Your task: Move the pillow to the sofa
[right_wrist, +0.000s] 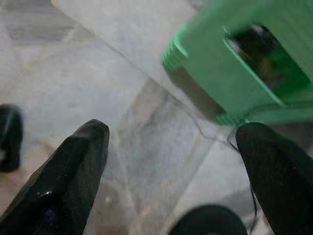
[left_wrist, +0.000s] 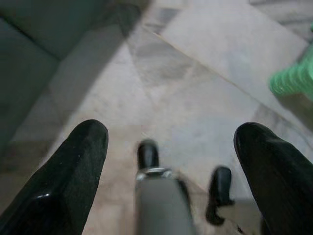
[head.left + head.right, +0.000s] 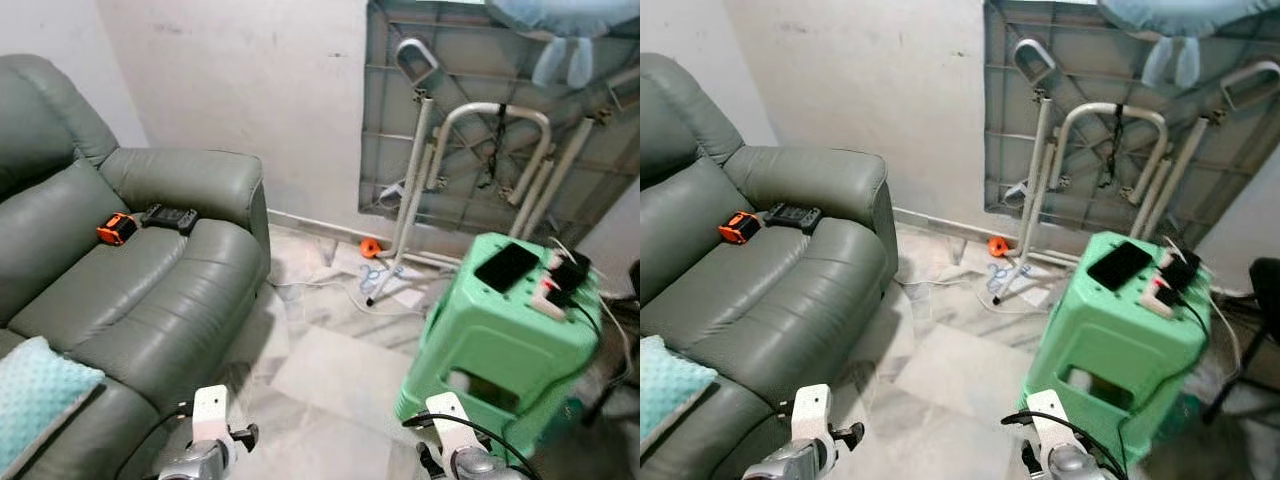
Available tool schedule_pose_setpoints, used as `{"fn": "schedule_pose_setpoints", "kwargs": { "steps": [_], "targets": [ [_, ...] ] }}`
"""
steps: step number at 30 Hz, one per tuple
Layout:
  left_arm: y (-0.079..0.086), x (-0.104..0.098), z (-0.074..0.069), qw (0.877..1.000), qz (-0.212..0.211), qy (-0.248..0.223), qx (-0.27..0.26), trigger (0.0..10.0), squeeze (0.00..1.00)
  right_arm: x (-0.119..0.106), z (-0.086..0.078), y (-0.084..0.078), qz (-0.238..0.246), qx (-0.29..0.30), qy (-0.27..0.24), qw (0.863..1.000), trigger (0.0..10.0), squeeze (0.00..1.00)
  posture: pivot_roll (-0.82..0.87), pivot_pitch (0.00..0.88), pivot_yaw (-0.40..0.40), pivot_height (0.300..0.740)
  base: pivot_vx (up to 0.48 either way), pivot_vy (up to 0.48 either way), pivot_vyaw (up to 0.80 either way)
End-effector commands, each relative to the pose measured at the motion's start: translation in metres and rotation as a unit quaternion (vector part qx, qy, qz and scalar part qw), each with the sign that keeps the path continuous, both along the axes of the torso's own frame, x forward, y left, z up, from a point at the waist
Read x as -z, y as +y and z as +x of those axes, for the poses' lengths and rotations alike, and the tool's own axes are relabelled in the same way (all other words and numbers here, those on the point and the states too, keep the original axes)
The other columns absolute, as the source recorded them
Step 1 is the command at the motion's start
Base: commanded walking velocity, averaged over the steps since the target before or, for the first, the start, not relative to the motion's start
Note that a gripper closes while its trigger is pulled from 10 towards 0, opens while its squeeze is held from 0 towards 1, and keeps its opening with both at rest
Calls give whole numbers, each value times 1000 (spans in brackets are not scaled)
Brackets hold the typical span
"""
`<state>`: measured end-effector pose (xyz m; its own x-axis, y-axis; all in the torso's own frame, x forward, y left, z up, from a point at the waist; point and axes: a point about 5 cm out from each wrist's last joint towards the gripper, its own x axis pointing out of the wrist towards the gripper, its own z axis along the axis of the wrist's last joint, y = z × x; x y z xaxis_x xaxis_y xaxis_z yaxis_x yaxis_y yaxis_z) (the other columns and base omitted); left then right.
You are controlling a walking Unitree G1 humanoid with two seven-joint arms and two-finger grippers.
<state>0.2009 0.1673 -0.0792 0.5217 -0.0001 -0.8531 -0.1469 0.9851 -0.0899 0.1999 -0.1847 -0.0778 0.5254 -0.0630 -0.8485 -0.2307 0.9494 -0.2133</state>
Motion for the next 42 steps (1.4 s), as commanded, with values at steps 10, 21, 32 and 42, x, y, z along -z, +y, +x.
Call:
{"fn": "schedule_pose_setpoints", "kwargs": {
  "steps": [10,21,32,42],
  "targets": [
    [6,-1,1,1000,10,0,-4,10000,0,0,2,8,9,-5,-1,1000,10000,0,-123,0,37,740,469,0,0],
    [6,-2,2,1000,7,-1,-6,10000,0,-1,4,8,6,-11,-2,1000,10000,0,-128,0,38,740,469,0,0],
    [6,-1,1,1000,8,0,-4,10000,0,0,3,8,8,-9,0,1000,10000,0,-131,0,44,740,469,0,0],
    [6,-1,1,1000,7,0,-6,10000,0,0,3,8,6,-8,0,1000,10000,0,-132,0,46,740,469,0,0]
  ]
}}
